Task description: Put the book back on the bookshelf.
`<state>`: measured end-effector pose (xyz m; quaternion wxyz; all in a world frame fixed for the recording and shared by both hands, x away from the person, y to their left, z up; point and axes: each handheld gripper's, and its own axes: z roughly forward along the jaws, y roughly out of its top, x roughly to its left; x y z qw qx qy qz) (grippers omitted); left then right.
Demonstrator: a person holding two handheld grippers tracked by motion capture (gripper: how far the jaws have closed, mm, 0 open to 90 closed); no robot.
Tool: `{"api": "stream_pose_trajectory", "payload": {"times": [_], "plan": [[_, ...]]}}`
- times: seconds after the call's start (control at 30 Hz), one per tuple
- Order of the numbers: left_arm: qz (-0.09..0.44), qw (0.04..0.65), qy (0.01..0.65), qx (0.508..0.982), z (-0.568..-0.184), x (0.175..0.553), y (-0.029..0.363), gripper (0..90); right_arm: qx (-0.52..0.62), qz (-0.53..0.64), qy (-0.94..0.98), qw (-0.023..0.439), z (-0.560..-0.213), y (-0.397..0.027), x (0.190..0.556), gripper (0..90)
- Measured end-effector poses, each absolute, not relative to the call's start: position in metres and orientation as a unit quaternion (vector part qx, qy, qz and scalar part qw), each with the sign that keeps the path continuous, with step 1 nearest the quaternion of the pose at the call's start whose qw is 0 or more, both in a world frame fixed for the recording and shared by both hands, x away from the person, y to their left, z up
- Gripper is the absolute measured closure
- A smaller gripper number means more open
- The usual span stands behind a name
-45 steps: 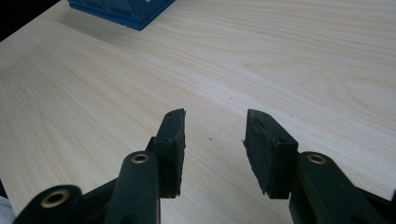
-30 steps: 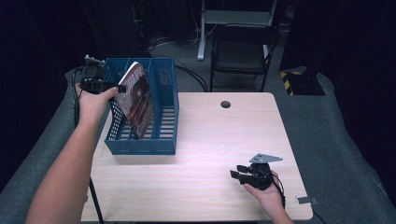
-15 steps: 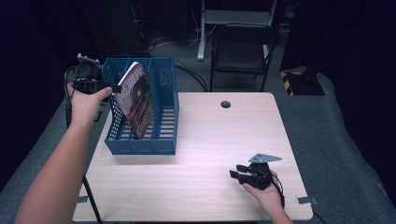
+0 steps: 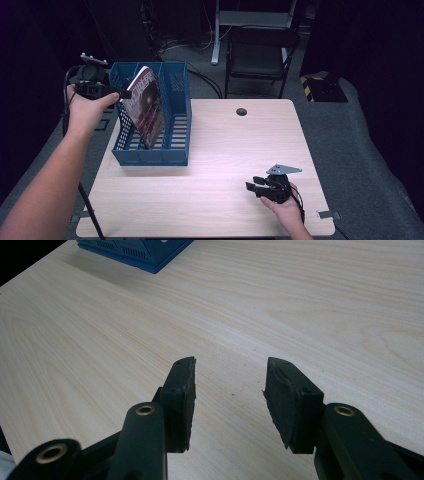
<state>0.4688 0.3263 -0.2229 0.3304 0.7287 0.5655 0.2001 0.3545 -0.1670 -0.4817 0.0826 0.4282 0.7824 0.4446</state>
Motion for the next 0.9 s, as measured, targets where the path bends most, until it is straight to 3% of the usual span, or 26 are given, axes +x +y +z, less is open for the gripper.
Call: {"api": "stream_pose_trajectory", "payload": {"times": [0.9], "plan": [[0.162, 0.333, 0.466, 0.804, -0.239, 0.434, 0.271, 37.5, 0.430, 0.443, 0.782, 0.080, -0.481, -0.166, 0.354, 55.3]]}}
